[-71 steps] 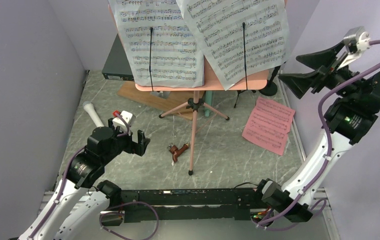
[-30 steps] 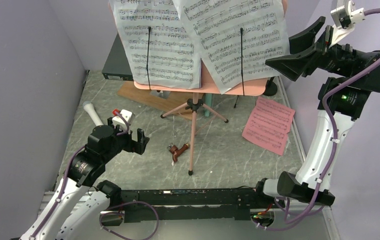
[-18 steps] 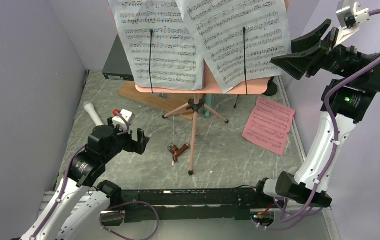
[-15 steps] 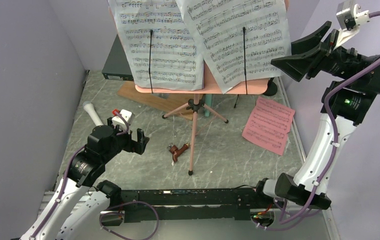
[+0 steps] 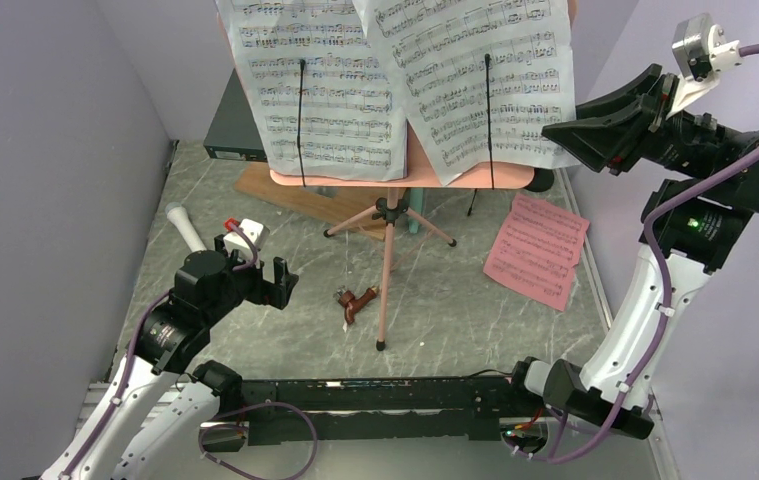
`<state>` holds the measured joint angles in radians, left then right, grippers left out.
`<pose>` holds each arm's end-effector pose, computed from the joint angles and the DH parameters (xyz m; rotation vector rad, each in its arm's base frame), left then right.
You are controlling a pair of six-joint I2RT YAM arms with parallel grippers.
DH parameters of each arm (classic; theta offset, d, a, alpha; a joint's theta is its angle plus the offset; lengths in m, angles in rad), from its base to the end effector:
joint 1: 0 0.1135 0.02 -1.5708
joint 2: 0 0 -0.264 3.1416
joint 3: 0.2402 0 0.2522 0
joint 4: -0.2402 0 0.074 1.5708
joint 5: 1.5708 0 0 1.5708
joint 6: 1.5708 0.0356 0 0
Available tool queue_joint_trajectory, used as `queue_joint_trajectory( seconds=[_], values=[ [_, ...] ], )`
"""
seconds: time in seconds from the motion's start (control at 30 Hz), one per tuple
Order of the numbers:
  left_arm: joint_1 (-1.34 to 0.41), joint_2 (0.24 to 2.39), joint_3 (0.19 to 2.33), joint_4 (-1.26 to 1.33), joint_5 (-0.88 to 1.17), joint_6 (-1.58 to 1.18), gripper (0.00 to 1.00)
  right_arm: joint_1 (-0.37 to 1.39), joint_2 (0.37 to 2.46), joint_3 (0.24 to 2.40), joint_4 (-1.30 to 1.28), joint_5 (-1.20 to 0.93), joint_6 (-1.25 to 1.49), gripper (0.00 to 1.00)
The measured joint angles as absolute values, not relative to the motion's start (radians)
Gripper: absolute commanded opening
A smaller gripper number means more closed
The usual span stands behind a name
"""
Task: Pack up the instrument practice props
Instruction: Pick up the sheet music from the music stand.
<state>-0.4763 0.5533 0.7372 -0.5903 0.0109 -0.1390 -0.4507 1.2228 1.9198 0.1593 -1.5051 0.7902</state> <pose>0.1117 -0.0581 0.3127 0.3428 1.9706 -0.4091 0.1319 -0.0243 0.6226 -0.8520 1.3263 0.8029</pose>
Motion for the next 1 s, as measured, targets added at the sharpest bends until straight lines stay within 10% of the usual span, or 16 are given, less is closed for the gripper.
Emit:
queue_joint_trajectory(
  seconds=[0.47,1.0],
  values=[
    [-0.474,0.553,0.737,-0.590,0.019,-0.139,0.99,-0.398,1.253,1.865,0.236,-1.501,0.902,0.41],
    [-0.469,0.554,0.737,-0.590,0.022,-0.139,0.99,-0.324,1.306,1.894,0.266,-1.501,0.930,0.00]
  ],
)
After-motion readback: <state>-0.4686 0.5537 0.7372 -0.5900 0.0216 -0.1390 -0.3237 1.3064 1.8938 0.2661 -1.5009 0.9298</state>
